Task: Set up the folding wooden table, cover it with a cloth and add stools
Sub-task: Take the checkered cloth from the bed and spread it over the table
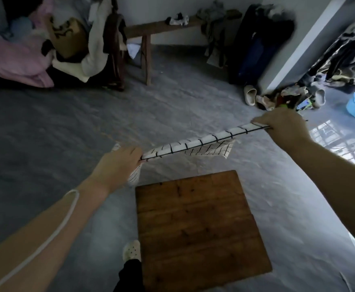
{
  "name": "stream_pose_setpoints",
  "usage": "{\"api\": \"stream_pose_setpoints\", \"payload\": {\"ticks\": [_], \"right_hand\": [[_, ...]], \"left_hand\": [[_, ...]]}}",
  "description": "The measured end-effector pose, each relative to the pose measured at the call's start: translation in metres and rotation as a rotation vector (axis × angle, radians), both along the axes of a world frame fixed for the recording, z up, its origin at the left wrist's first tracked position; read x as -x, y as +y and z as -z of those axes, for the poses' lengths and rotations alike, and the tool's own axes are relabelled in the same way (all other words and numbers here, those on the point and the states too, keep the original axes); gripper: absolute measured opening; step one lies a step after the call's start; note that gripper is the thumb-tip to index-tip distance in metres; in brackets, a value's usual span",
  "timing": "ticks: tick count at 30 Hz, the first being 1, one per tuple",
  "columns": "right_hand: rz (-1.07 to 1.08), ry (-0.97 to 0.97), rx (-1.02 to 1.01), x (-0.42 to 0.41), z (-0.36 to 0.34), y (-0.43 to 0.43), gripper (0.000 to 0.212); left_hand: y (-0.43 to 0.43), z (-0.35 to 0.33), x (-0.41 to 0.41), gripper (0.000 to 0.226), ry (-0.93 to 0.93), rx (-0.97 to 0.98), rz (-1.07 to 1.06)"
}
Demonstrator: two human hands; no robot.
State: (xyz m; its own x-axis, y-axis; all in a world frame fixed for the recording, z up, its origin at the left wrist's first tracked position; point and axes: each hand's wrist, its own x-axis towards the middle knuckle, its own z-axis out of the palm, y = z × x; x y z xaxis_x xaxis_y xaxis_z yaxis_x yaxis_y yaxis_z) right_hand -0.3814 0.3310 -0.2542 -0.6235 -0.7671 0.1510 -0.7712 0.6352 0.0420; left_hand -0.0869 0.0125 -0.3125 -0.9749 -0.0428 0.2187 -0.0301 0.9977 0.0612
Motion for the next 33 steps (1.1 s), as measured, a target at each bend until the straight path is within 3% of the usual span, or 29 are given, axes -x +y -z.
{"api": "stream_pose_setpoints", "payload": {"ticks": [3, 11, 19, 27, 33], "right_hand": [[0.062, -0.109, 0.042, -0.021, 0.025, 0.042, 0.039], [0.276, -0.246, 0.018, -0.088, 0.110, 0.110, 0.030], [0.202, -0.353, 0.017, -0.123, 0.165, 0.159, 0.023], [0.029, -0.396, -0.062, -0.118, 0.202, 0.251, 0.035], [0.034, -0.449, -0.163, -0.137, 0.238, 0.294, 0.035]], "left_hand": [[0.036, 0.013, -0.008, 0.039, -0.022, -0.028, 0.044], [0.094, 0.091, -0.032, 0.021, -0.097, -0.140, 0.008], [0.152, 0.127, -0.085, 0.019, -0.179, -0.164, -0.091], [0.255, 0.168, -0.125, 0.015, -0.355, -0.195, -0.147], [0.309, 0.193, -0.140, 0.008, -0.355, -0.290, -0.281]]}}
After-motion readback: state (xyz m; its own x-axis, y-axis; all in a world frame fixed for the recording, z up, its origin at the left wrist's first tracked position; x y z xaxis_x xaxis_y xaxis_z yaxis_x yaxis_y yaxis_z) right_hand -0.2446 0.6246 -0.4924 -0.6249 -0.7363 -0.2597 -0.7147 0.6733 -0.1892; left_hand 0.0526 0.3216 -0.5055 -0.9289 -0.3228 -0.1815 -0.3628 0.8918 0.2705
